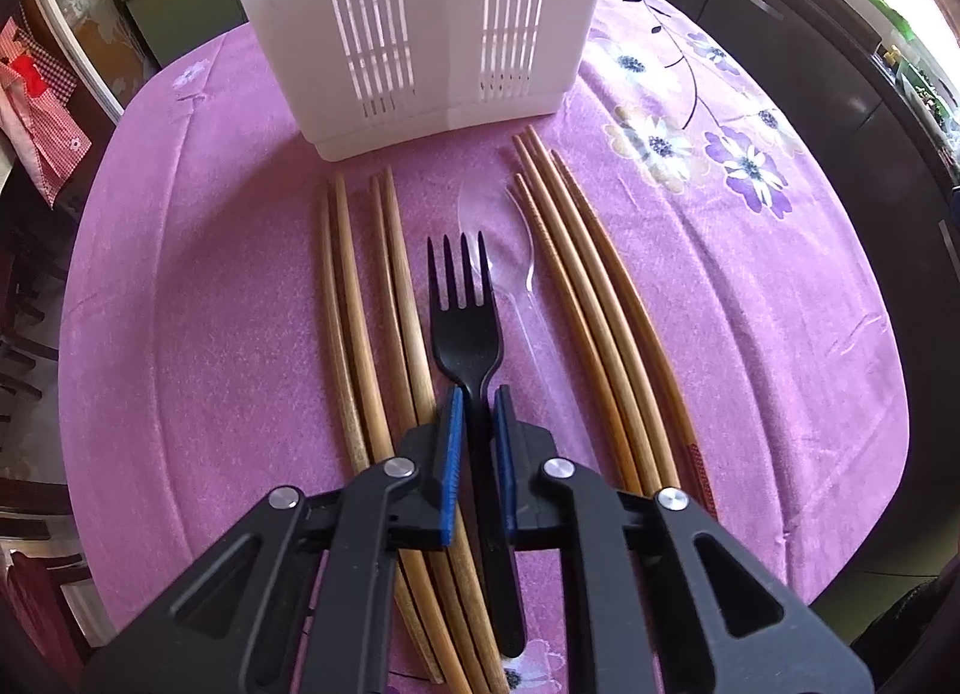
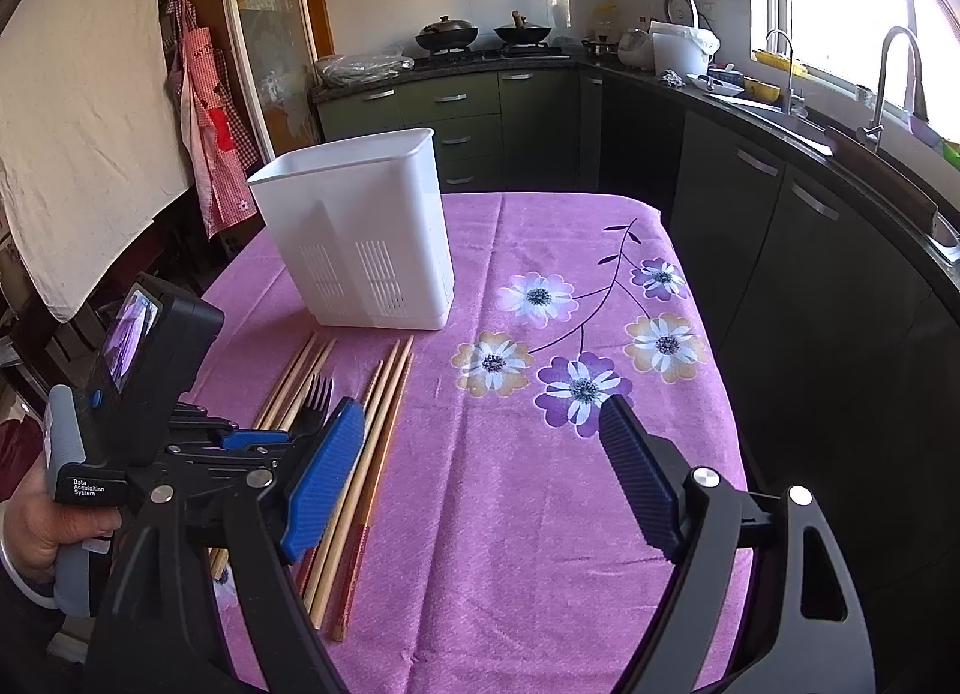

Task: Organize utensils
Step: 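Lower the left gripper onto the black plastic fork and close it, then lift the fork with the left gripper while the right gripper grasps the clear plastic spoon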

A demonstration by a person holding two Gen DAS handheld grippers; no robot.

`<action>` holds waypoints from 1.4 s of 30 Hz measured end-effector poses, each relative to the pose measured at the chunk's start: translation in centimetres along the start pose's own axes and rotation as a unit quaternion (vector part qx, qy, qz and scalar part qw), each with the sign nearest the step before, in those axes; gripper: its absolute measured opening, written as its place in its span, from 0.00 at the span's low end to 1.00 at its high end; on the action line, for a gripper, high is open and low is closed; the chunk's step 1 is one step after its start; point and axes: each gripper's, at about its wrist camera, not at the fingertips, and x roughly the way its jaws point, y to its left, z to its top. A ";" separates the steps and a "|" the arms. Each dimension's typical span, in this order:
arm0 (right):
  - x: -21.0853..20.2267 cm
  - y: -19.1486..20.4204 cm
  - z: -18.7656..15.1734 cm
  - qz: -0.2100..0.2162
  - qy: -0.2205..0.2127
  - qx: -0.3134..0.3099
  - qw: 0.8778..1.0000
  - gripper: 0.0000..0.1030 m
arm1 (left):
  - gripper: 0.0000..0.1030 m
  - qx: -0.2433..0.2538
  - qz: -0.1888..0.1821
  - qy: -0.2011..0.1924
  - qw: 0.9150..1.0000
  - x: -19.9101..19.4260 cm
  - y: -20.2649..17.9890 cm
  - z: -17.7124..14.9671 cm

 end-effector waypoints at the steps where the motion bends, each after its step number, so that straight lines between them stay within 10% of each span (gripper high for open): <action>1: 0.1 0.1 0.0 -0.001 0.002 -0.001 1.000 0.77 | 0.10 0.004 0.001 -0.004 1.000 0.0 -0.1 0.0; 13: 3.8 1.2 0.2 0.039 0.088 -0.017 0.995 0.76 | 0.08 -0.005 -0.034 -0.113 0.993 -5.3 0.9 -0.6; 21: 9.6 6.0 1.0 0.099 0.182 -0.033 0.978 0.30 | 0.08 -0.011 -0.021 -0.192 0.981 -10.7 2.5 -1.3; 42: 16.3 10.9 2.0 0.058 0.270 -0.034 0.960 0.13 | 0.08 -0.015 -0.028 -0.208 0.978 -11.5 5.5 -2.7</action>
